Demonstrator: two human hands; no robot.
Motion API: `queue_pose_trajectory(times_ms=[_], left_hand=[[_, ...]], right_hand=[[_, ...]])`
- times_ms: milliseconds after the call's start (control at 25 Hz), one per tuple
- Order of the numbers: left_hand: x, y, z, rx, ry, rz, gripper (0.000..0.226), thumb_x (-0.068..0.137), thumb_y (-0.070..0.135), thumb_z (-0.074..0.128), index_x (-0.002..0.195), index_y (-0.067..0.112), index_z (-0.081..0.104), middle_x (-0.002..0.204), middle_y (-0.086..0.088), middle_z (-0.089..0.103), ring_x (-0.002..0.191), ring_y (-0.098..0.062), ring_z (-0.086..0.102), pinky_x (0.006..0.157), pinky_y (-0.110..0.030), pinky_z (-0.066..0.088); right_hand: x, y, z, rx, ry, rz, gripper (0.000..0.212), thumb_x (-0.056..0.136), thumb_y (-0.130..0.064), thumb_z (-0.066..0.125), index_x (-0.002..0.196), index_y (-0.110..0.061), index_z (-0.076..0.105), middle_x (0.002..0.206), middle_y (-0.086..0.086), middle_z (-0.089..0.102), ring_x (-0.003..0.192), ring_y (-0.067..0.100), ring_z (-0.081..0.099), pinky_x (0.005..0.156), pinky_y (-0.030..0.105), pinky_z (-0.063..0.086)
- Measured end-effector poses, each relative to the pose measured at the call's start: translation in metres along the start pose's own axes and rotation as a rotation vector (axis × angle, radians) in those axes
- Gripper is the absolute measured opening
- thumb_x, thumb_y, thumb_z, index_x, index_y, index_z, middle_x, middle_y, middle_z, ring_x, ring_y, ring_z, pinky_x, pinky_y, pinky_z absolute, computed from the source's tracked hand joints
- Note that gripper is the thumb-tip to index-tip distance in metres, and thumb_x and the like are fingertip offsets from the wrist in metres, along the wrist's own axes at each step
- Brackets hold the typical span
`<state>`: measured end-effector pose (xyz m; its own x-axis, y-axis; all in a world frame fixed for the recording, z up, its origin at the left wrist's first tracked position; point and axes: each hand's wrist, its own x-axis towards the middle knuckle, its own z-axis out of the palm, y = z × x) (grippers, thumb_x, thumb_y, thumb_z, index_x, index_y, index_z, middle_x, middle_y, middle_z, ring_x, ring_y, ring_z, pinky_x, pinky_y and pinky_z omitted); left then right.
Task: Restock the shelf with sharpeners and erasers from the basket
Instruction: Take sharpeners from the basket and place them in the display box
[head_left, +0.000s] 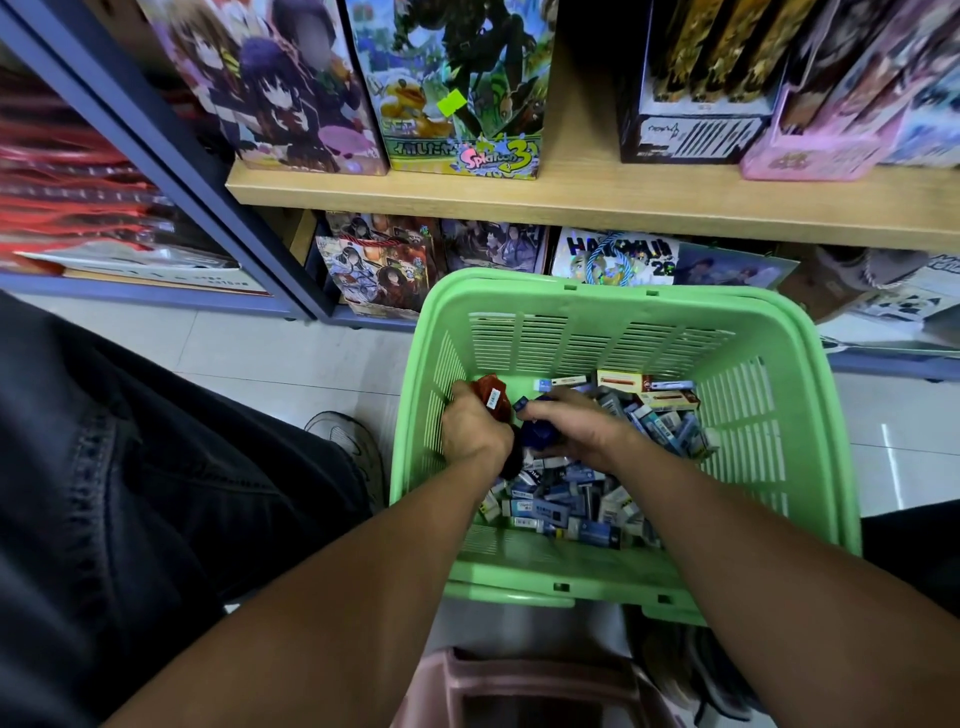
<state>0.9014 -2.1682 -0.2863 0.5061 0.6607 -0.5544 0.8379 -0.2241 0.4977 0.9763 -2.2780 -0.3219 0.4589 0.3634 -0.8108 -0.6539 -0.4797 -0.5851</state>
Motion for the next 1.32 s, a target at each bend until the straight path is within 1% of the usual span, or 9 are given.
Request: queue_pose_trajectory(times_ms=[160, 280, 560, 720, 840, 960, 1120, 1240, 1320], left_hand=[[0.003, -0.003, 0.003, -0.033, 0.012, 0.107, 0.052, 0.078, -0.001, 0.07, 0.121, 0.012, 0.044, 0.117, -0.012, 0.064, 0.105, -0.031, 0.064, 0.087, -0.036, 0.054], [0.006, -0.001, -0.003, -0.009, -0.036, 0.133, 0.064, 0.079, -0.001, 0.071, 0.135, 0.012, 0.043, 0.127, -0.012, 0.062, 0.113, -0.03, 0.062, 0.092, -0.034, 0.052], [-0.002, -0.009, -0.007, 0.201, -0.18, 0.011, 0.042, 0.088, 0.008, 0.067, 0.127, 0.002, 0.052, 0.118, -0.016, 0.065, 0.109, -0.032, 0.064, 0.078, -0.029, 0.048], [0.004, -0.011, 0.004, 0.009, -0.285, -0.039, 0.049, 0.087, 0.015, 0.068, 0.133, 0.017, 0.052, 0.113, -0.006, 0.067, 0.099, -0.025, 0.064, 0.078, -0.03, 0.051], [0.012, -0.003, 0.007, -0.207, -0.275, -0.111, 0.032, 0.092, 0.011, 0.057, 0.124, 0.018, 0.058, 0.11, -0.008, 0.067, 0.093, -0.025, 0.066, 0.076, -0.035, 0.058], [0.021, -0.005, 0.009, -0.268, -0.292, -0.134, 0.026, 0.095, 0.02, 0.061, 0.121, 0.015, 0.059, 0.11, -0.01, 0.067, 0.096, -0.028, 0.067, 0.083, -0.041, 0.06], [0.029, -0.002, 0.014, -0.133, -0.175, -0.13, 0.031, 0.094, 0.018, 0.062, 0.122, 0.005, 0.058, 0.111, -0.014, 0.068, 0.099, -0.032, 0.066, 0.088, -0.038, 0.055], [0.029, 0.004, 0.016, -0.03, -0.099, -0.143, 0.046, 0.091, 0.013, 0.065, 0.13, 0.0, 0.045, 0.122, -0.021, 0.063, 0.111, -0.037, 0.062, 0.087, -0.038, 0.051], [0.032, 0.005, 0.017, 0.0, -0.093, -0.15, 0.047, 0.089, 0.013, 0.068, 0.128, 0.002, 0.044, 0.123, -0.021, 0.062, 0.112, -0.037, 0.062, 0.087, -0.037, 0.051]], right_hand=[[0.002, 0.004, -0.003, 0.104, -0.033, 0.049, 0.043, 0.087, -0.029, 0.074, 0.12, -0.011, 0.054, 0.11, 0.016, 0.071, 0.102, 0.033, 0.069, 0.088, 0.049, 0.058], [0.0, 0.001, -0.001, 0.084, -0.017, 0.037, 0.035, 0.09, -0.011, 0.068, 0.12, -0.017, 0.053, 0.111, 0.014, 0.069, 0.103, 0.032, 0.068, 0.092, 0.05, 0.056], [-0.006, -0.003, 0.013, -0.072, 0.026, -0.024, 0.056, 0.08, 0.006, 0.069, 0.127, -0.018, 0.052, 0.116, 0.008, 0.064, 0.103, 0.027, 0.066, 0.081, 0.04, 0.061], [-0.007, -0.006, 0.019, -0.082, 0.008, -0.028, 0.052, 0.08, 0.007, 0.067, 0.123, -0.02, 0.053, 0.112, 0.007, 0.064, 0.1, 0.026, 0.066, 0.08, 0.039, 0.061], [-0.004, -0.003, 0.015, -0.072, -0.03, -0.006, 0.047, 0.081, 0.007, 0.061, 0.119, -0.02, 0.061, 0.111, 0.01, 0.068, 0.102, 0.027, 0.067, 0.086, 0.042, 0.06], [-0.002, -0.007, 0.012, -0.09, -0.058, -0.009, 0.041, 0.081, 0.005, 0.063, 0.112, -0.021, 0.065, 0.108, 0.008, 0.069, 0.099, 0.027, 0.069, 0.087, 0.047, 0.059], [0.006, -0.022, 0.015, -0.031, 0.199, -0.018, 0.018, 0.083, -0.007, 0.07, 0.098, -0.001, 0.062, 0.095, 0.018, 0.067, 0.072, 0.026, 0.067, 0.068, 0.044, 0.063], [0.018, -0.031, 0.023, -0.056, 0.336, 0.03, 0.026, 0.08, -0.018, 0.079, 0.081, -0.001, 0.059, 0.085, 0.017, 0.065, 0.066, 0.025, 0.065, 0.062, 0.043, 0.062], [0.028, -0.031, 0.027, -0.318, 0.387, 0.033, 0.039, 0.081, -0.039, 0.079, 0.079, -0.007, 0.057, 0.085, 0.01, 0.063, 0.072, 0.026, 0.066, 0.059, 0.036, 0.058]])
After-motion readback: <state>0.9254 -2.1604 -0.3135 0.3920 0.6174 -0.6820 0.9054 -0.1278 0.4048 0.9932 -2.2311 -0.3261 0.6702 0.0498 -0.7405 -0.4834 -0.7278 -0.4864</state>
